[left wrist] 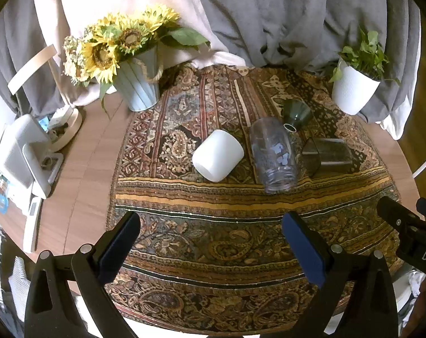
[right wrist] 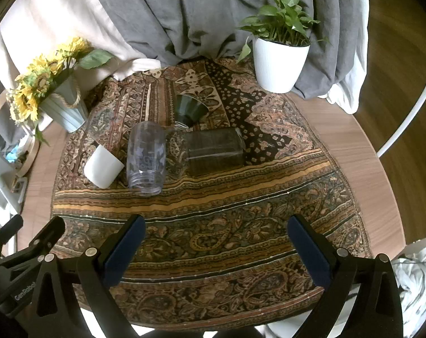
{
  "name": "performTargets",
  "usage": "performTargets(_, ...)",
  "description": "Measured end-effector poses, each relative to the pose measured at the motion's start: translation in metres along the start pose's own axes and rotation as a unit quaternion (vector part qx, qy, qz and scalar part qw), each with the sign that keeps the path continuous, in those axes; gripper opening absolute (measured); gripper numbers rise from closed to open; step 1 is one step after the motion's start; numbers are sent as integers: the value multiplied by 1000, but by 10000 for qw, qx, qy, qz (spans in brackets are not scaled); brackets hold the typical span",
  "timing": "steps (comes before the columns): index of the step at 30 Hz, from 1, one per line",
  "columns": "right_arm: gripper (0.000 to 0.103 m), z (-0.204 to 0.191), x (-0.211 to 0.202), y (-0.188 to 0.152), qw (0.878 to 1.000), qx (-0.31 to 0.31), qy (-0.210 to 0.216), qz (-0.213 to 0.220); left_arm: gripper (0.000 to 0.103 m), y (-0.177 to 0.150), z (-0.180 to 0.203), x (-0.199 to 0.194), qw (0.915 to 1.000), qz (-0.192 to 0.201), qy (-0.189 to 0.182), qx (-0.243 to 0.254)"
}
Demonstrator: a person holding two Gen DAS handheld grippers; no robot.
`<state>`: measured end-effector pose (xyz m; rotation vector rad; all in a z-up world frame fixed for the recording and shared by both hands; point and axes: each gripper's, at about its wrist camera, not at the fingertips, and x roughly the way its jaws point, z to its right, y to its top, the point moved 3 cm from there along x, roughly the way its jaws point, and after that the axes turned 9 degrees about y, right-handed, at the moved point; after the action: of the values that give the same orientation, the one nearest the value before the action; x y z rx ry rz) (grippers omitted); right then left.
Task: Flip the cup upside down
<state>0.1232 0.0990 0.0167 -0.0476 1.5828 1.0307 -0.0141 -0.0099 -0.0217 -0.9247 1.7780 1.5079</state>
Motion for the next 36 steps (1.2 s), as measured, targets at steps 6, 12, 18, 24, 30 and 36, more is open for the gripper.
performTargets(6,102,0,1,0,10000,20,-7,3,103,1,3,2,10000,-3,-31,59)
performTargets(12,102,0,2,1,10000,49,-26,8,103,1,4,2,9999,28,-71,123)
performTargets(18,102,0,3,2,10000,74,-38,4,103,0,6,3,9998,47,-121,168)
performTargets(24,101,0,3,3,9999,98,-47,10,103,1,8,4,9996,71,-159,206)
performTargets(30,101,-1,3,4,9999,123,-60,12,103,3,9,6,9994,67,-218,257)
performTargets(36,101,-2,7,6,9999,146,-82,-17,103,3,9,6,9991,74,-281,313)
